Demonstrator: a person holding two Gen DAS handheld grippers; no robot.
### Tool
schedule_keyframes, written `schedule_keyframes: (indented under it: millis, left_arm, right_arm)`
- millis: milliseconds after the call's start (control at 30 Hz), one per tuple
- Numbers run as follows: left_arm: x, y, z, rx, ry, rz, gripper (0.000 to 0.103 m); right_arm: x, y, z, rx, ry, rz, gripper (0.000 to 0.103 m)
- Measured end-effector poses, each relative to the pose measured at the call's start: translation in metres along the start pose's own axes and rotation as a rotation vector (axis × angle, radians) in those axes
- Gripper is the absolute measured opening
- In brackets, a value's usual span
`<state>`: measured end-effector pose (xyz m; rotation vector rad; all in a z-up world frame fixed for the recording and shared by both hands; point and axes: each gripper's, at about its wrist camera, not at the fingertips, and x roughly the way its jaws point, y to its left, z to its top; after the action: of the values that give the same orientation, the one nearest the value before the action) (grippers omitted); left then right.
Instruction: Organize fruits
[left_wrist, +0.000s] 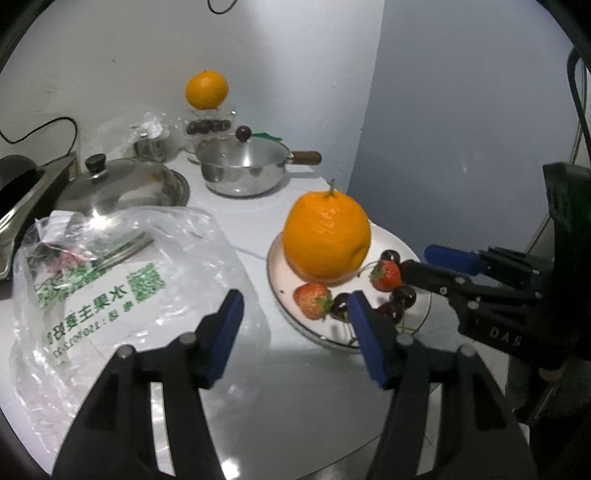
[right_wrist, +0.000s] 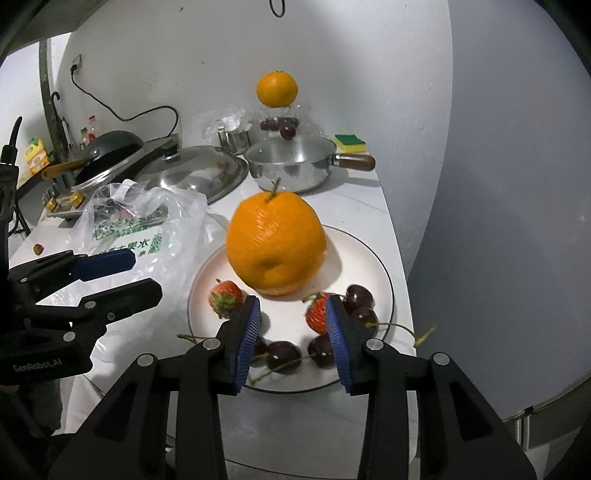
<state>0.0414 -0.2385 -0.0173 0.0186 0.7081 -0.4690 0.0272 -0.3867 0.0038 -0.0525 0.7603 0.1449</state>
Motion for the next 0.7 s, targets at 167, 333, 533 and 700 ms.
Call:
schedule_keyframes:
  millis: [167,333,533,700]
  left_arm:
    - [-0.019,0.016,0.001,-0.018,-0.032,0.022,0.065]
    - [-0.037,0.03,0.001,-0.03,-0.057,0.046,0.073]
    - [-0.057,0.043,0.001,-0.042,-0.098,0.059,0.083]
    - [-0.074,0.053,0.002,-0.051,-0.126,0.078,0.087]
  right_arm:
    - [-0.007,0.016,0.006,-0.007,-0.022,-0.008,0.04]
    - [-0.013,0.032,0.011,-0.015,-0.038,-0.011,0.04]
    - [-0.022,0.051,0.019,-0.028,-0.062,-0.018,0.041]
    - [-0.033,0.066,0.024,-0.038,-0.087,-0.03,0.043]
